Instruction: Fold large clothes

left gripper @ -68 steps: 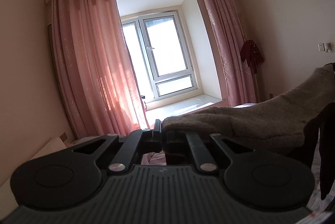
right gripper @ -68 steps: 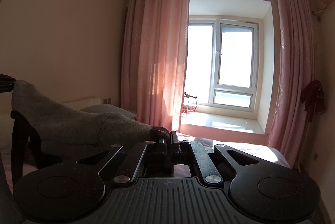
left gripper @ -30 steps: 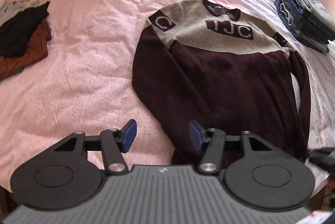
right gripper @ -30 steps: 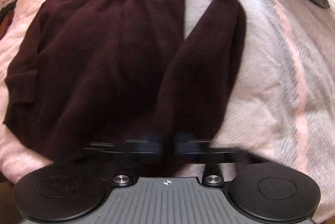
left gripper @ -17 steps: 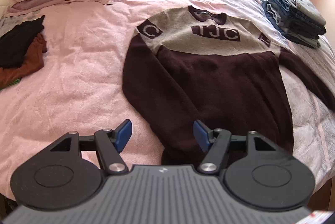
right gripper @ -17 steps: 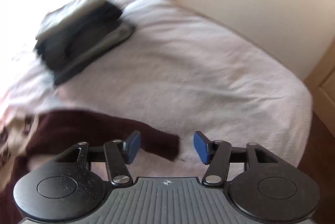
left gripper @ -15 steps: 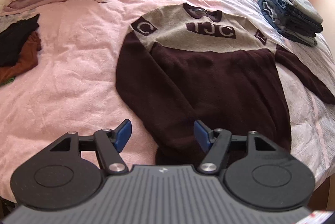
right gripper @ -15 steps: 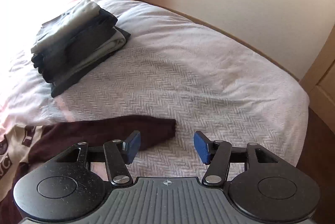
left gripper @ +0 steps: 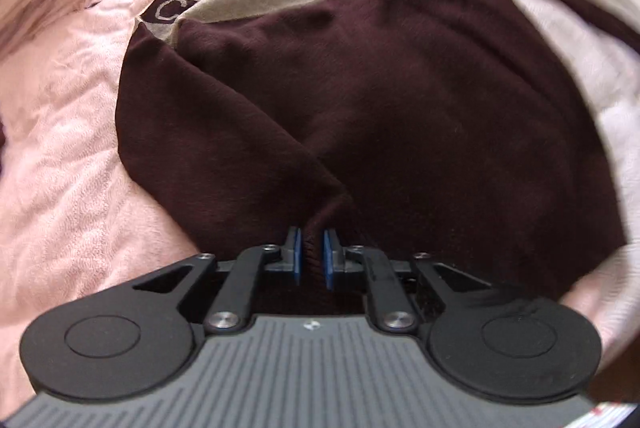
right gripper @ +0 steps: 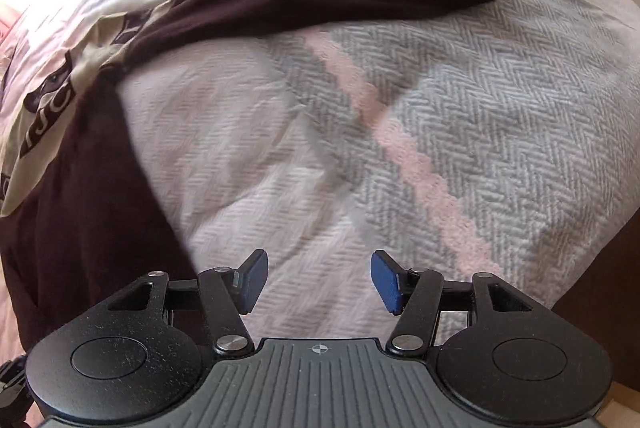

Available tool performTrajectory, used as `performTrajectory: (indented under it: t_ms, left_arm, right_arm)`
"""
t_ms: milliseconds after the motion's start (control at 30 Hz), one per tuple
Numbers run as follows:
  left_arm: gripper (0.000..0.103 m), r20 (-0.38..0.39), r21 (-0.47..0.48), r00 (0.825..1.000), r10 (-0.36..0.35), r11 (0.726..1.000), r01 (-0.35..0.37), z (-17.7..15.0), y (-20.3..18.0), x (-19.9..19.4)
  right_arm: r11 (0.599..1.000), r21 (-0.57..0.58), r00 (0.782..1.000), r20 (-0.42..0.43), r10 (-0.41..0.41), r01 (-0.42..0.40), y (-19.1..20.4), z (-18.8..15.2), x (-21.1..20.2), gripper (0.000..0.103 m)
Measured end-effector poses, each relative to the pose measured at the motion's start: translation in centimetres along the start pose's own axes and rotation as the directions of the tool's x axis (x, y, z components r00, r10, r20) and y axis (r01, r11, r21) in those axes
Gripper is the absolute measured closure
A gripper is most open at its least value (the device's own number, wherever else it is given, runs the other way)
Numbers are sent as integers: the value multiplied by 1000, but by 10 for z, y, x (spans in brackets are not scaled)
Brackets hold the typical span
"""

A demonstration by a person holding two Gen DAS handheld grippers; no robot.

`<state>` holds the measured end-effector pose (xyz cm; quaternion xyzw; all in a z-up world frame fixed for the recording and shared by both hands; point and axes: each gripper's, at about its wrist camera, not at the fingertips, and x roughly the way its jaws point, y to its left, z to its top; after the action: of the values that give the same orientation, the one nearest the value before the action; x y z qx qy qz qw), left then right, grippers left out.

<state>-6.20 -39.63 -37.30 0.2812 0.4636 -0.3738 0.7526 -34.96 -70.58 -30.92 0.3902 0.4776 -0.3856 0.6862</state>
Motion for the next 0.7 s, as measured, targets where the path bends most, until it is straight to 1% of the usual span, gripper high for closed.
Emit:
performTrajectory:
  t_ms: [33,67,100,133,167,200,233,267,300,333,367,400,433,467,500,567,600,633,667,700]
  left_arm:
    - [96,37,21,999,36,999,-37,0,15,-15]
    - [96,82,46,993,87,995,-91,1,31,-32]
    - [96,120,46,984,131,989,-137,2,52,-48]
    - [96,152,10,971,187,982,-190,4,86,-68]
    - [96,168,-45,955,246,969,-242,6,121,-84]
    - [96,174,-110,933,314,948,-298,7,158,-97]
    - [96,165,-171,910,381,919,-354,6,193,-106]
    - [95,129,-237,888,441,883,-404,4,231,-112]
    - [95,84,-293,880,467,856,-426,1,260,-113]
    - [91,29,-351,869,493,819,-453,-6,289,-113]
    - [87,-9,-390,858,514,788,-476,-13,308,-112]
    - [87,-30,-407,854,519,774,-485,-22,319,-109]
    - [82,-50,-409,855,516,770,-489,-30,323,-105]
    - [75,-71,-413,862,501,772,-483,-38,321,-99]
    - [73,-80,-432,883,462,782,-449,-45,317,-94]
    - [68,-66,-476,943,327,820,-318,-60,299,-84]
    - [66,-62,-489,964,260,834,-257,-65,286,-78]
    - [64,-51,-489,985,167,855,-170,-71,267,-71]
    - [64,-32,-490,996,83,867,-88,-75,248,-65]
    - [64,-11,-495,1000,-1,869,-4,-77,230,-60]
  right_arm:
    - [1000,6,1000,14,-1,1,3,1,-6,49]
    - [1000,14,1000,27,-1,0,5,0,-11,49]
    - [1000,24,999,41,0,-1,7,0,-17,49]
    - [999,34,999,52,-2,0,11,-2,-20,49]
    - [999,42,998,60,-1,-1,13,-2,-22,49]
    - [999,48,998,68,0,-3,14,-1,-20,49]
    - [999,52,997,72,4,-8,19,0,-22,49]
    - [998,54,997,72,10,-13,23,-1,-23,49]
    - [998,54,997,71,15,-19,28,0,-23,49]
    - [998,55,997,73,21,-25,32,-2,-23,49]
    - [998,53,997,73,31,-34,35,-4,-23,49]
    - [998,50,997,69,45,-48,39,-7,-20,49]
    - [997,46,997,64,53,-56,41,-10,-20,49]
    - [997,40,996,60,59,-61,43,-13,-19,49]
    - [997,33,996,55,65,-67,43,-17,-17,49]
    - [997,24,997,41,66,-67,42,-25,-14,49]
    - [997,26,997,35,65,-66,40,-29,-13,49]
    - [997,31,997,26,67,-68,37,-32,-10,49]
    - [997,35,997,20,71,-72,34,-35,-8,49]
    - [996,36,997,15,79,-80,31,-39,-6,49]
